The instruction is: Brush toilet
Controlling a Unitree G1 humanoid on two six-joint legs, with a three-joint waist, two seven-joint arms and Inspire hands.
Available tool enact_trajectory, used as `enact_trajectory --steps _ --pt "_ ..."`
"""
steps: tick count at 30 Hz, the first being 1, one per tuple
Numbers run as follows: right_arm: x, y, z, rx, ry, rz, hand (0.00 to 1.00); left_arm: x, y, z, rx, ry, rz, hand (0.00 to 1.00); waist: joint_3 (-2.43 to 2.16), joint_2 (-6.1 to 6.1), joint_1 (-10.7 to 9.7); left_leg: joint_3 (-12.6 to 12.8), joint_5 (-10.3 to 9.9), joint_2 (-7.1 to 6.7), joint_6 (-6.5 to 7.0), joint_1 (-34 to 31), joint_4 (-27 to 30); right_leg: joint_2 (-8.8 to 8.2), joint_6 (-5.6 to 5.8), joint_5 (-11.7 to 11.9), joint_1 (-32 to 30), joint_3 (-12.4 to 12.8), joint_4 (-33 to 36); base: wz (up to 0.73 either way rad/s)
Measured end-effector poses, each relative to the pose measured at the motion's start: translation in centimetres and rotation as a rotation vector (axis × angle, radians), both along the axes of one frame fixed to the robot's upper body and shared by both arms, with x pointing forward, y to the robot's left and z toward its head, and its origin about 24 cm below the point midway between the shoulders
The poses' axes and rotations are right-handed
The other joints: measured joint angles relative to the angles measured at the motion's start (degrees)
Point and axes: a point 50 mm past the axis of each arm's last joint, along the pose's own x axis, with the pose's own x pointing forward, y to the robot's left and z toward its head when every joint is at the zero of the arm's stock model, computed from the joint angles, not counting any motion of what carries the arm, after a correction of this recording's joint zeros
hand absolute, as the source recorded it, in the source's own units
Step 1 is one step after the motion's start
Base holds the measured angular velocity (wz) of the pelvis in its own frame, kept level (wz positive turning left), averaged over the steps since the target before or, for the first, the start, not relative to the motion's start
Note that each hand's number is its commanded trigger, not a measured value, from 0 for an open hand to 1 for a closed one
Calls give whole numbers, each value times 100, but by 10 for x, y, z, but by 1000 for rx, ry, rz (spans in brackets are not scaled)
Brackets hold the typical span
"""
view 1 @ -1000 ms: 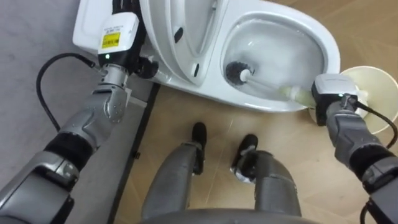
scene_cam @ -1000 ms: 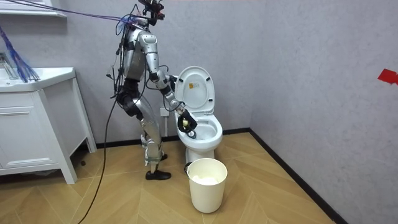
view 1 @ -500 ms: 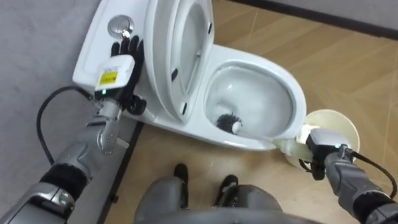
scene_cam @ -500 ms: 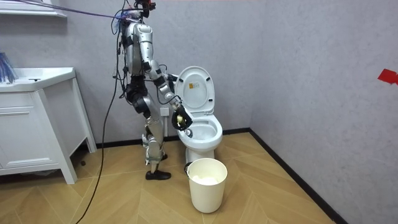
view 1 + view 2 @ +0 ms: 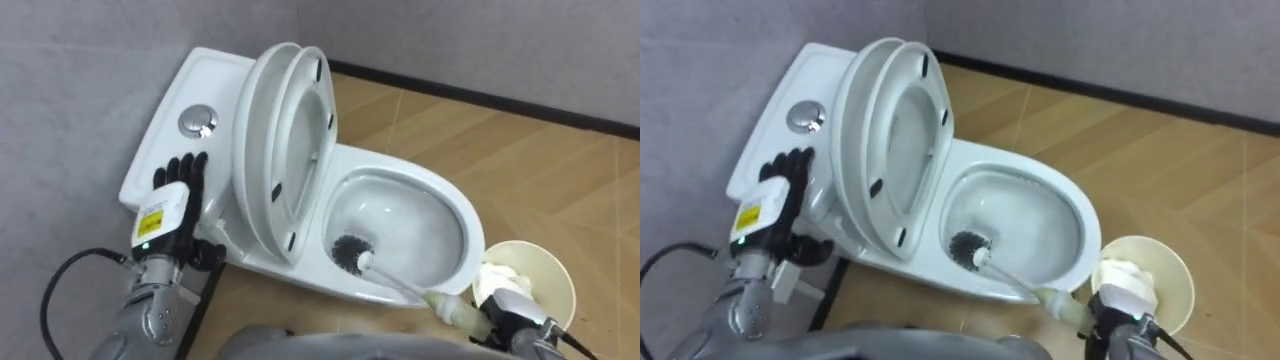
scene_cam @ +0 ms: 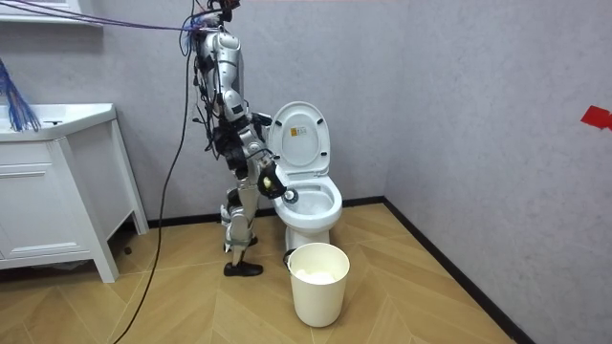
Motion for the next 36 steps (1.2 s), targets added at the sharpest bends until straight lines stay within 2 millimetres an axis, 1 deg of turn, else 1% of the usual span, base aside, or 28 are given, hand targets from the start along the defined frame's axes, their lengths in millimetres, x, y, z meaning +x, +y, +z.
enact_trajectory --steps 2,3,5,6,7,8,10,11,12,13,14,16,20,21,22,23,24,26,28,29,30,31,33,35,36 --pt "-3 -1 -1 4 9 -16 100 -11 6 -4 -1 9 77 0 -3 -19 58 -6 -4 -7 -4 99 -16 -2 9 -32 106 11 -31 -3" --pt "-5 -3 -1 6 11 -43 100 -16 10 -5 3 11 110 0 0 -25 146 -5 -19 -2 -26 141 -16 3 3 -50 158 3 -41 0" --pt "-7 -6 0 8 4 -81 100 -32 19 -8 6 41 184 0 -8 -36 180 -50 -36 0 -47 157 -12 26 2 -51 222 -16 -118 9" --pt "-7 -9 0 10 -4 -114 100 -45 24 -12 -2 74 246 0 -8 -37 204 -97 -43 -1 -57 166 -11 28 2 -51 232 -37 -117 9" --pt "-7 -10 0 13 -8 -135 100 -50 27 -14 -9 91 285 0 -8 -38 221 -99 -47 -1 -58 174 -11 29 2 -52 239 -39 -118 7" --pt "-7 -12 1 18 -15 -164 100 -65 32 -20 -23 142 363 0 -5 -42 277 -104 -55 -1 -58 190 -11 30 3 -53 273 -53 -135 9" --pt "-8 -12 0 34 -25 -220 100 -88 39 -27 -80 196 522 0 0 -64 282 -122 -113 -9 -54 203 25 43 27 -67 383 -151 -210 23" --pt "-9 -13 0 39 -27 -241 100 -92 40 -29 -95 206 558 0 3 -66 288 -129 -124 -13 -53 203 31 43 40 -78 402 -169 -210 32" --pt "-10 -14 -1 47 -25 -278 100 -104 40 -35 -120 246 617 0 17 -50 307 -177 -140 -28 -42 208 33 41 56 -97 438 -193 -210 34" --pt "-10 -14 -2 55 -25 -313 100 -111 39 -39 -153 280 662 0 36 -38 300 -254 -146 -58 -36 220 34 25 78 -124 474 -231 -209 35" --pt "-10 -14 -3 61 -28 -331 100 -114 39 -41 -174 289 684 0 40 -43 298 -269 -148 -74 -34 222 36 8 88 -152 470 -240 -199 34" --pt "-12 -12 -4 86 -36 -368 100 -125 39 -45 -252 325 767 0 46 -54 302 -293 -176 -104 9 171 76 -18 129 -192 471 -335 -180 28" --pt "-14 -11 -5 113 -42 -422 100 -135 36 -50 -352 365 866 0 46 -63 303 -304 -209 -138 53 137 117 -63 168 -199 461 -370 -157 7" --pt "-16 -12 -5 120 -48 -461 100 -140 34 -52 -381 386 886 0 46 -68 288 -305 -212 -161 60 141 119 -94 189 -212 460 -373 -114 0" --pt "-17 -12 -5 122 -52 -486 100 -141 33 -52 -396 394 893 0 46 -67 286 -305 -215 -171 65 142 119 -109 202 -221 461 -373 -96 0" --pt "-20 -13 -6 129 -67 -548 100 -142 30 -54 -427 408 902 0 44 -69 287 -275 -225 -182 81 160 118 -122 215 -228 467 -360 -96 -6" --pt "-22 -13 -7 138 -83 -619 100 -144 28 -56 -450 434 904 0 46 -78 285 -256 -238 -189 101 187 108 -125 229 -233 482 -329 -102 -8" --pt "-29 -10 -9 152 -81 -681 100 -150 26 -60 -482 475 917 0 52 -106 254 -253 -257 -203 112 236 105 -136 243 -241 540 -318 -108 -4" --pt "-39 -9 -11 155 -83 -756 100 -161 22 -65 -518 546 952 0 51 -101 207 -189 -317 -200 123 300 111 -135 265 -261 568 -227 -108 -10" --pt "-40 -9 -11 154 -86 -772 100 -165 21 -66 -524 562 965 0 52 -99 202 -155 -319 -198 125 310 105 -135 266 -261 563 -188 -108 -22" --pt "-42 -9 -11 147 -92 -787 100 -172 20 -67 -534 591 996 0 53 -99 177 -90 -327 -196 131 338 102 -139 269 -263 563 -118 -109 -23" --pt "-44 -11 -11 142 -101 -802 100 -179 20 -68 -547 613 1023 0 51 -94 112 -69 -352 -197 135 353 113 -142 277 -271 571 -82 -103 -20" --pt "-50 -12 -10 138 -113 -842 100 -181 21 -69 -568 621 1055 0 54 -88 82 -32 -373 -195 135 381 112 -139 280 -272 569 -20 -108 -15" --pt "-56 -12 -11 122 -109 -865 100 -182 24 -70 -577 619 1096 0 56 -71 83 79 -389 -183 142 446 100 -136 280 -270 584 91 -104 -24" --pt "-59 -11 -12 112 -112 -886 100 -182 25 -70 -578 618 1119 0 51 -56 81 132 -403 -175 139 501 96 -125 280 -269 597 195 -98 -35"
